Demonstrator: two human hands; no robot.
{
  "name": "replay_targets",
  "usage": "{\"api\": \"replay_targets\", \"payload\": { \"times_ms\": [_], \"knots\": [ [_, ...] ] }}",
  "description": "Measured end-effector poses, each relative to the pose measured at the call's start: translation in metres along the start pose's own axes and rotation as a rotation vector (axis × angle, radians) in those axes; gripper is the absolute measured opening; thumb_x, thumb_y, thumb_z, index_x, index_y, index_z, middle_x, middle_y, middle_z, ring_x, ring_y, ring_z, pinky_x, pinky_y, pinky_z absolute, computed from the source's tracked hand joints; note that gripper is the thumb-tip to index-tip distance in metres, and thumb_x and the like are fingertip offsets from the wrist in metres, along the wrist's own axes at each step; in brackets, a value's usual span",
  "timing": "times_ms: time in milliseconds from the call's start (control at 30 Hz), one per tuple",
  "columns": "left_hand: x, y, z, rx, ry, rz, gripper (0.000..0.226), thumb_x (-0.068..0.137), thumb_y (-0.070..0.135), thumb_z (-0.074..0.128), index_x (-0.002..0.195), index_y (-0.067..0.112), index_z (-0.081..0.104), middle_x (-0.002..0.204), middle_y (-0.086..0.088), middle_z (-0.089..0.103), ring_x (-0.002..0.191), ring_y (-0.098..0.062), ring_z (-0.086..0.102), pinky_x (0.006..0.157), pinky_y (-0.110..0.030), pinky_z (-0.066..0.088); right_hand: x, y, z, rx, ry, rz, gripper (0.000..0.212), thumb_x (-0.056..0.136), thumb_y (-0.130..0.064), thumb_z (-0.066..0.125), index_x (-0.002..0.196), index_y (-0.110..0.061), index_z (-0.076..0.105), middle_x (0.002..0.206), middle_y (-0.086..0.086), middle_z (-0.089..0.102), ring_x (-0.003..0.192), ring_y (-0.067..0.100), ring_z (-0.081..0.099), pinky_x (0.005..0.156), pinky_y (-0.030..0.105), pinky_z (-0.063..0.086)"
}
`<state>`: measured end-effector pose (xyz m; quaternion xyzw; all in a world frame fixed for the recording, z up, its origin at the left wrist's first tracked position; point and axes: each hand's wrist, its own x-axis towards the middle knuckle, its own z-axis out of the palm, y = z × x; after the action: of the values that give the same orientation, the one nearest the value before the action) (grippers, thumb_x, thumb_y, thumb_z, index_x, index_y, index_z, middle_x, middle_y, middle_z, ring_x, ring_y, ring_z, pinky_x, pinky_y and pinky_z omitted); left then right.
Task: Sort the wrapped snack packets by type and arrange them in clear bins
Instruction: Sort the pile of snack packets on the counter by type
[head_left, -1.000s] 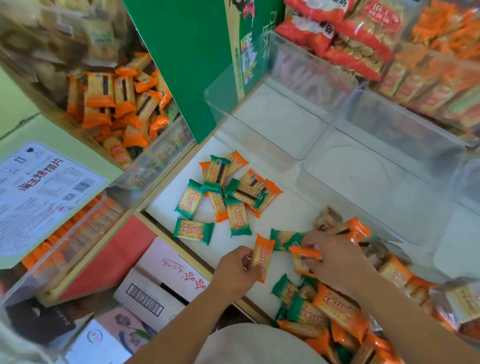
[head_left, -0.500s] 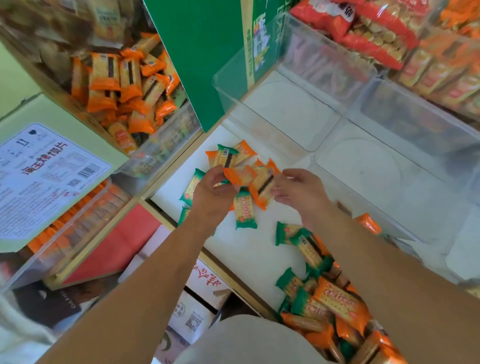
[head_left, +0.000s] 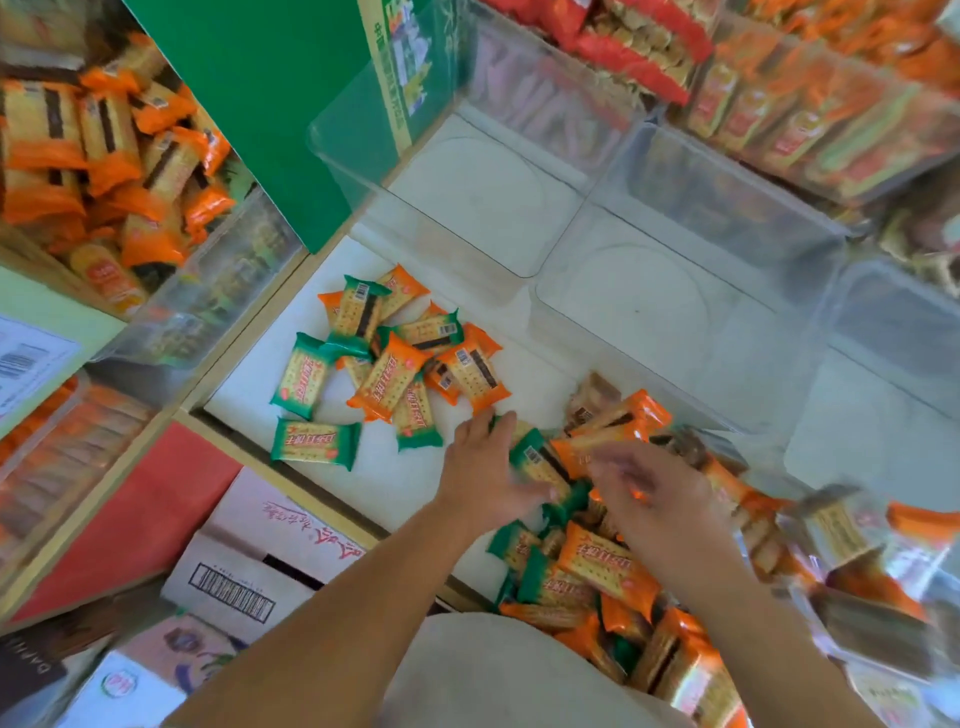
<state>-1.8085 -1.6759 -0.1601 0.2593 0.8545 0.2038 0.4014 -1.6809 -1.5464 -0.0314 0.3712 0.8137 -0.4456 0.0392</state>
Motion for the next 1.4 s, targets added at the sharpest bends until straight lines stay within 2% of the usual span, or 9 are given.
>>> {"api": "replay_targets", "payload": {
  "times_ms": [133, 367, 500, 633, 767, 900, 1133, 1300, 1400],
  "knots": [
    [0.018, 0.013, 0.000, 0.095, -0.007, -0.084, 0.121, 0.062, 0.080, 0.076, 0.158, 0.029, 0.023, 0.156, -0.005, 0.029, 0.144, -0.032, 0.027, 0.117, -0.048, 0.033, -0.008, 0.013, -0.002, -0.165, 0.128, -0.183, 0.018, 0.092, -0.020, 0.072, 0.109, -0.027, 0.073, 0.104, -0.023, 0.067, 0.098, -0.004, 0.061, 0.081, 0.001, 0.041],
    [0.007, 0.019, 0.005, -0.481, -0.123, -0.291, 0.070, 0.059, 0.048, 0.093, 0.111, 0.017, 0.057, 0.111, -0.004, 0.061, 0.096, -0.018, 0.061, 0.074, -0.032, 0.054, 0.013, 0.032, -0.002, -0.363, 0.133, -0.295, 0.027, 0.086, -0.018, 0.079, 0.112, -0.017, 0.074, 0.117, -0.003, 0.069, 0.115, 0.020, 0.062, 0.090, 0.035, 0.056],
    [-0.017, 0.009, -0.019, -0.756, 0.146, -0.297, 0.049, 0.070, 0.036, 0.093, 0.105, 0.022, 0.061, 0.098, 0.000, 0.070, 0.084, -0.009, 0.067, 0.063, -0.019, 0.052, 0.044, 0.031, 0.000, -0.757, 0.048, -0.374, 0.052, 0.081, -0.031, 0.080, 0.130, -0.021, 0.065, 0.144, 0.004, 0.056, 0.141, 0.032, 0.043, 0.116, 0.052, 0.035],
    [-0.033, -0.017, -0.072, -0.830, 0.541, -0.299, 0.031, 0.085, 0.032, 0.084, 0.106, 0.024, 0.063, 0.096, 0.010, 0.073, 0.073, 0.005, 0.068, 0.054, -0.008, 0.048, 0.068, 0.022, 0.002, -1.011, -0.055, -0.285, 0.055, 0.085, -0.048, 0.069, 0.134, -0.024, 0.059, 0.137, 0.001, 0.059, 0.134, 0.030, 0.046, 0.113, 0.053, 0.029],
    [-0.028, -0.044, -0.099, -0.757, 0.469, -0.358, 0.026, 0.091, 0.037, 0.076, 0.110, 0.024, 0.062, 0.103, 0.006, 0.070, 0.092, -0.008, 0.068, 0.065, -0.025, 0.053, 0.085, -0.004, 0.002, -1.179, -0.238, -0.102, 0.053, 0.096, -0.062, 0.050, 0.136, -0.028, 0.049, 0.130, -0.001, 0.055, 0.122, 0.024, 0.051, 0.101, 0.044, 0.036],
    [-0.031, -0.061, -0.081, -0.448, 0.368, -0.342, 0.027, 0.092, 0.039, 0.071, 0.114, 0.028, 0.059, 0.101, 0.014, 0.065, 0.093, -0.014, 0.065, 0.071, -0.032, 0.053, 0.084, -0.010, -0.003, -1.184, -0.237, -0.104, 0.044, 0.098, -0.055, 0.051, 0.133, -0.030, 0.055, 0.123, -0.002, 0.055, 0.117, 0.021, 0.055, 0.099, 0.037, 0.043],
    [-0.039, -0.051, -0.052, -0.459, 0.353, -0.279, 0.026, 0.095, 0.034, 0.067, 0.120, 0.027, 0.067, 0.104, 0.016, 0.067, 0.084, -0.005, 0.066, 0.075, -0.027, 0.054, 0.072, -0.024, -0.010, -0.785, -0.089, -0.123, 0.030, 0.098, -0.042, 0.057, 0.113, -0.017, 0.065, 0.101, 0.000, 0.051, 0.095, 0.027, 0.063, 0.075, 0.037, 0.055],
    [-0.041, -0.037, -0.015, -0.589, 0.073, -0.242, 0.033, 0.094, 0.040, 0.070, 0.123, 0.026, 0.064, 0.112, 0.013, 0.064, 0.096, -0.008, 0.065, 0.082, -0.024, 0.052, 0.075, -0.023, 0.025, -0.618, -0.197, 0.044, 0.041, 0.095, -0.029, 0.062, 0.135, -0.021, 0.052, 0.135, 0.006, 0.047, 0.106, 0.031, 0.063, 0.086, 0.041, 0.055],
    [-0.039, -0.025, 0.004, -0.587, 0.059, -0.201, 0.038, 0.095, 0.040, 0.069, 0.130, 0.026, 0.060, 0.124, 0.013, 0.059, 0.105, -0.008, 0.063, 0.088, -0.021, 0.045, 0.073, -0.006, 0.029, -0.471, -0.172, 0.171, 0.060, 0.092, -0.022, 0.067, 0.148, -0.023, 0.043, 0.143, 0.008, 0.047, 0.105, 0.026, 0.062, 0.077, 0.029, 0.051]
  ]
}}
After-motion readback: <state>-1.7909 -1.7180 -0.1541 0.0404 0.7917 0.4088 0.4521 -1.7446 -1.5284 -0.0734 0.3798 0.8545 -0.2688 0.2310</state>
